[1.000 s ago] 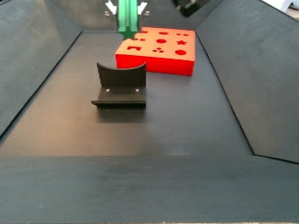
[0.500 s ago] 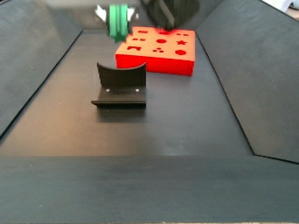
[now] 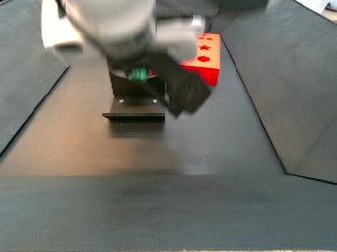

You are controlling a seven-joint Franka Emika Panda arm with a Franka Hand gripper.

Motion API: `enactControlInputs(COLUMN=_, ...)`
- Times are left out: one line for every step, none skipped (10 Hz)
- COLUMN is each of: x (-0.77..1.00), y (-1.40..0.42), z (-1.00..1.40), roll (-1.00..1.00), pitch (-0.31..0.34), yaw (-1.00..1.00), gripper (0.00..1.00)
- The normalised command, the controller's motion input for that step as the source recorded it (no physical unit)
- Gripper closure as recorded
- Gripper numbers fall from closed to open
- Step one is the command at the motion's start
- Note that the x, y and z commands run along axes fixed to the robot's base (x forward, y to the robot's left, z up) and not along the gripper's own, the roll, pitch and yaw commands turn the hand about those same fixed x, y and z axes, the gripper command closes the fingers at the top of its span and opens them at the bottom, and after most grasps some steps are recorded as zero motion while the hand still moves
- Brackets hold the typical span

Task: Pick up the star object. Move up. Place the star object on the fixture. Regrasp the star object. Move to above the board. Insert the star object.
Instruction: Place the star object on the fixture, then regrasp the star object.

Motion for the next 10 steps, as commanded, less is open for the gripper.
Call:
enactControlInputs(x=0.16, y=0.11, z=-1.0, roll=-0.69, pitch=0.07, yaw=-0.15, gripper=1.0)
enactControlInputs(x=0.17, y=0.11, z=-1.0, roll=-0.59, pitch=0.062, yaw=-0.14, gripper=1.0)
enactControlInputs(x=0.18, y=0.12, z=-1.0, roll=-0.38, pitch=0.052, yaw=-0.14, gripper=1.0)
enactControlInputs(x=0.19, y=0.12, z=-1.0, roll=-0.26, pitch=0.04, yaw=-0.13, gripper=1.0)
enactControlInputs(x=0.16, y=0.1, z=-0.8, roll=-0.18, pitch=0.027, yaw=-0.12, gripper=1.0)
enactControlInputs(x=0.14, y=0.09, z=-0.68, roll=-0.17, pitch=0.019, yaw=-0.12, gripper=1.0)
enactControlInputs(x=0.09, y=0.07, z=-0.47, roll=-0.13, pitch=0.0, yaw=-0.1, gripper=1.0)
enactControlInputs(x=0.08, y=0.06, z=-0.47, roll=-0.11, pitch=-0.01, yaw=-0.1, gripper=1.0)
enactControlInputs(x=0.0, y=0.0, z=0.0, roll=0.0, pitch=0.0, yaw=0.0, gripper=0.0)
enactControlInputs(x=0.0, y=0.0, z=1.0, roll=-0.03, pitch=0.044, yaw=-0.02, gripper=0.0)
